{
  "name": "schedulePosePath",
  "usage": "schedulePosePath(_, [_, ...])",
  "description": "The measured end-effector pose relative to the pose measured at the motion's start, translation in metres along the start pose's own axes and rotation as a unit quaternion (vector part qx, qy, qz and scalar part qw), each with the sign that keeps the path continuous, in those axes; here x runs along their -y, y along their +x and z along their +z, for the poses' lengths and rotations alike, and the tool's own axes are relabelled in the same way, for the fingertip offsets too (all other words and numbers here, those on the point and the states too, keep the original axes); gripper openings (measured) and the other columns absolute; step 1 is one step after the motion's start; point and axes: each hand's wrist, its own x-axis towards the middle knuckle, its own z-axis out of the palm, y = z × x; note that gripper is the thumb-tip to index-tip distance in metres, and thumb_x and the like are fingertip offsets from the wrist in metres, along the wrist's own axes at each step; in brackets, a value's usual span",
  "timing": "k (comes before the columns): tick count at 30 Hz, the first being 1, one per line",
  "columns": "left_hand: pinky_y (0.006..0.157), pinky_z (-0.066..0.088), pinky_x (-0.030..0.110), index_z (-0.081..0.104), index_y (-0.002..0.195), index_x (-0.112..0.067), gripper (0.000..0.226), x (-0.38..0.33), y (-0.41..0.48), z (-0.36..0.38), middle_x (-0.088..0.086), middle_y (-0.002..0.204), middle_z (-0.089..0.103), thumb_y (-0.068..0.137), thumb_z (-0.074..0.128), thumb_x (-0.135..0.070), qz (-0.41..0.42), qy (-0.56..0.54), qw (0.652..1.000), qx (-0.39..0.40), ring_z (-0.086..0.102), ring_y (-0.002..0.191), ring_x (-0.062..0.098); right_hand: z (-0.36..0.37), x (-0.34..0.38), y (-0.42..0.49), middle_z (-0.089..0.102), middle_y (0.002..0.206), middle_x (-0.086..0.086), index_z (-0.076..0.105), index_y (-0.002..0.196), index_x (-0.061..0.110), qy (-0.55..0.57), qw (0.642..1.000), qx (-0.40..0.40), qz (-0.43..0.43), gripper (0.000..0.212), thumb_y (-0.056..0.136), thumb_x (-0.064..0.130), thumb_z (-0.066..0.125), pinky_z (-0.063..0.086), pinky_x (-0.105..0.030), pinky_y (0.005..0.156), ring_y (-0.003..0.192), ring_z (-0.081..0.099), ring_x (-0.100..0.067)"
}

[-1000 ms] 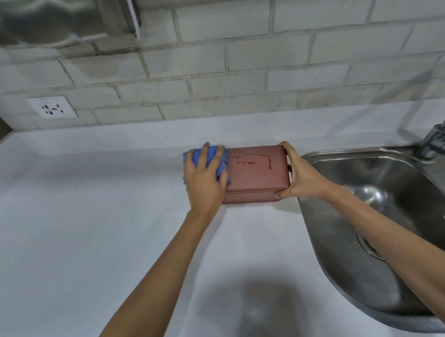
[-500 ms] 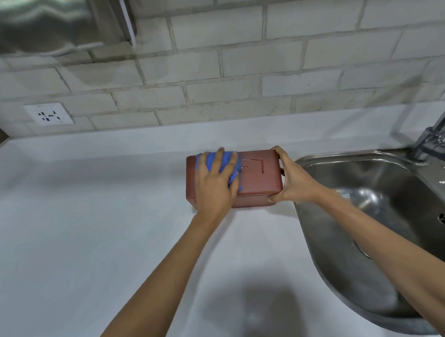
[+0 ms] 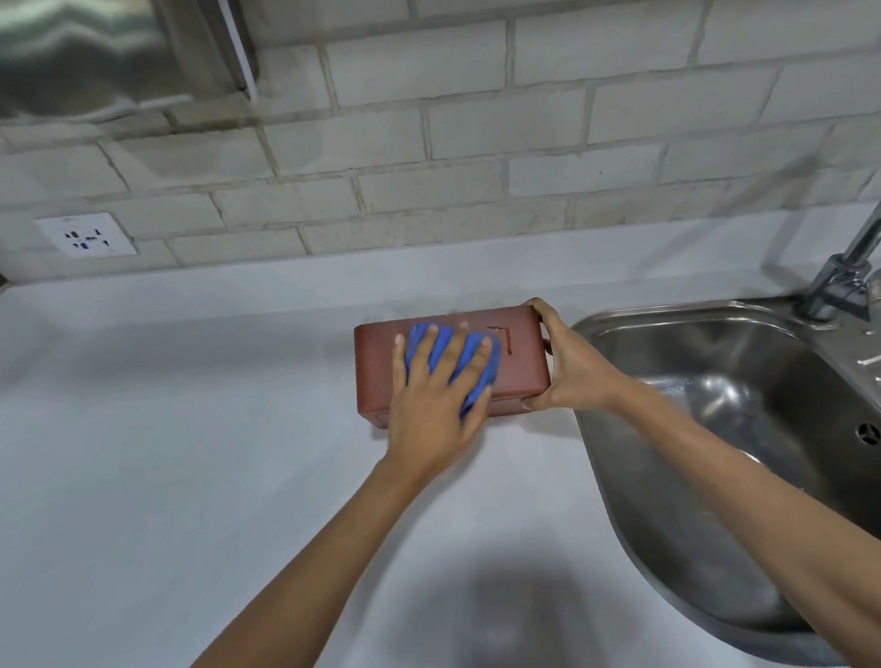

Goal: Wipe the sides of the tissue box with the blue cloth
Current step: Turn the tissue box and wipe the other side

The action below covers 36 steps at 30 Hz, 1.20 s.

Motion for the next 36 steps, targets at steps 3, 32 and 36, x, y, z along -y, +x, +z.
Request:
schedulePosePath(3, [0.106,0.034,0.053,0.061,0.127,-0.018,0.047,0.029,-0.021,-0.005,0.010,0.132,0.061,0.087,0.044,-0.037,0.058,0.022,0.998,0.017,0.058,0.118,0.037,0.001,0.000,0.000,0.048,0.111,0.010,0.027,0.118,0.040,0.002,1.000,0.004,0.005,0.096,0.043,0.018,0.084,0.054,-0.039,0.089,0.103,0.056,-0.018])
schedulePosePath(32, [0.095,0.047,0.058,0.069,0.115,-0.008,0.036,-0.001,0.007,-0.005,0.019,0.125,0.064,0.083,0.060,-0.021,-0.058,-0.068,0.996,-0.018,0.058,0.112,0.045,0.018,-0.007,-0.006,0.049,0.131,0.003,0.026,0.140,0.019,0.035,0.999,-0.028,0.024,0.110,0.046,0.022,0.083,0.044,-0.036,0.104,0.120,0.052,-0.018])
schedulePosePath(36, [0.105,0.039,0.055,0.063,0.124,-0.013,0.043,-0.040,0.041,0.000,0.018,0.133,0.058,0.082,0.060,-0.021,-0.107,-0.094,0.990,0.004,0.052,0.119,0.044,0.018,-0.006,-0.005,0.054,0.126,0.008,0.032,0.136,0.019,0.037,0.999,-0.034,0.008,0.104,0.047,0.023,0.086,0.046,-0.024,0.099,0.114,0.056,-0.011])
